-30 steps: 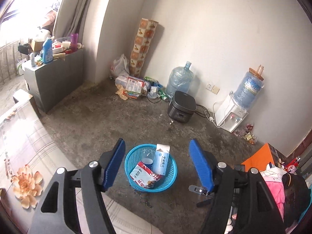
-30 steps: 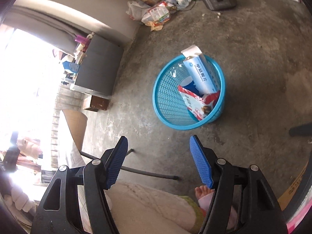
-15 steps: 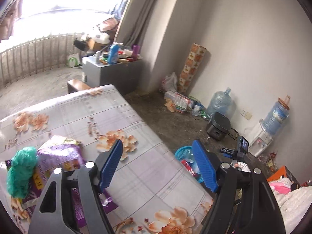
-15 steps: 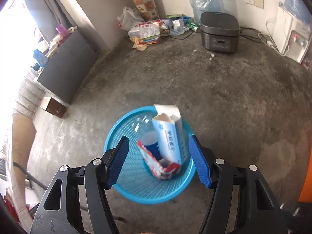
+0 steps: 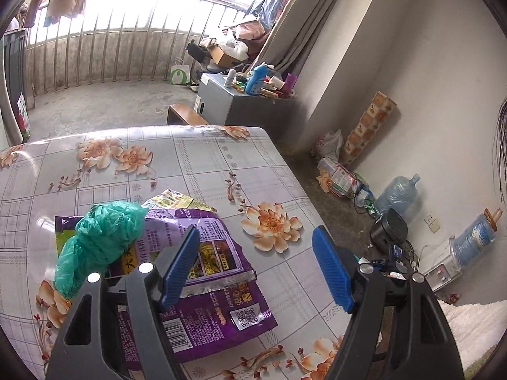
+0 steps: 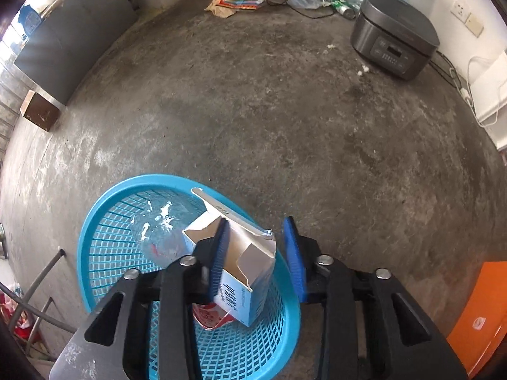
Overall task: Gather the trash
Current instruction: 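Push the items down into the wastebasket with the right gripper, then grasp the clear plastic bowl with the left gripper while the right gripper grasps the purple snack bag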
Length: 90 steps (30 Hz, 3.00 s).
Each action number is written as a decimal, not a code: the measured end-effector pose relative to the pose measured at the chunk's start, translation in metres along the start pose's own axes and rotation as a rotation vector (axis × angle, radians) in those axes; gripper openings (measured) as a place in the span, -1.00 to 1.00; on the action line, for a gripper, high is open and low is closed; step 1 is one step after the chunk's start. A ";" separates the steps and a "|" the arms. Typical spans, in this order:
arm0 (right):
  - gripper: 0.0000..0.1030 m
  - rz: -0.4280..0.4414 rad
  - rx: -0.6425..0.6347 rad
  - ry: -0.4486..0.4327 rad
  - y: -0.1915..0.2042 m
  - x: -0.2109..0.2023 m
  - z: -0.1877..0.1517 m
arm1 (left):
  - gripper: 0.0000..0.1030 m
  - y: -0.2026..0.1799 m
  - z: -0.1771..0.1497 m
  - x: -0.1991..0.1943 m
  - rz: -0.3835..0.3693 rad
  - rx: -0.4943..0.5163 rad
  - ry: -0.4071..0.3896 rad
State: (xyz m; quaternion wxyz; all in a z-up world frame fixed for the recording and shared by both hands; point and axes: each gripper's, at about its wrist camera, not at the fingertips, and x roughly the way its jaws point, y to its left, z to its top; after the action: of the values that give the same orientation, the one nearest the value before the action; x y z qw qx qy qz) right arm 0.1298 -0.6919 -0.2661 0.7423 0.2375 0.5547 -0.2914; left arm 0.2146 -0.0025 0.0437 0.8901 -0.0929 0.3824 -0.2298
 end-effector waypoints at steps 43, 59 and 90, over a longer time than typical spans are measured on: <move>-0.11 0.093 0.159 -0.115 0.028 -0.034 -0.057 | 0.39 0.018 -0.011 -0.010 -0.016 -0.035 -0.023; -0.99 0.089 0.291 -0.323 0.018 -0.054 -0.063 | 0.39 0.029 -0.009 0.004 0.020 -0.048 0.008; 0.10 0.283 0.024 -0.417 0.079 -0.237 -0.158 | 0.39 0.048 -0.031 -0.068 0.030 -0.054 -0.110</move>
State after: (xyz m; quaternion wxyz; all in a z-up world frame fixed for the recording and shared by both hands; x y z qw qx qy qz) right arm 0.0257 -0.4889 -0.0785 0.8713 0.2563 0.3472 -0.2337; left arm 0.1671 0.0731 0.0494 0.9102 -0.1237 0.3405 -0.2006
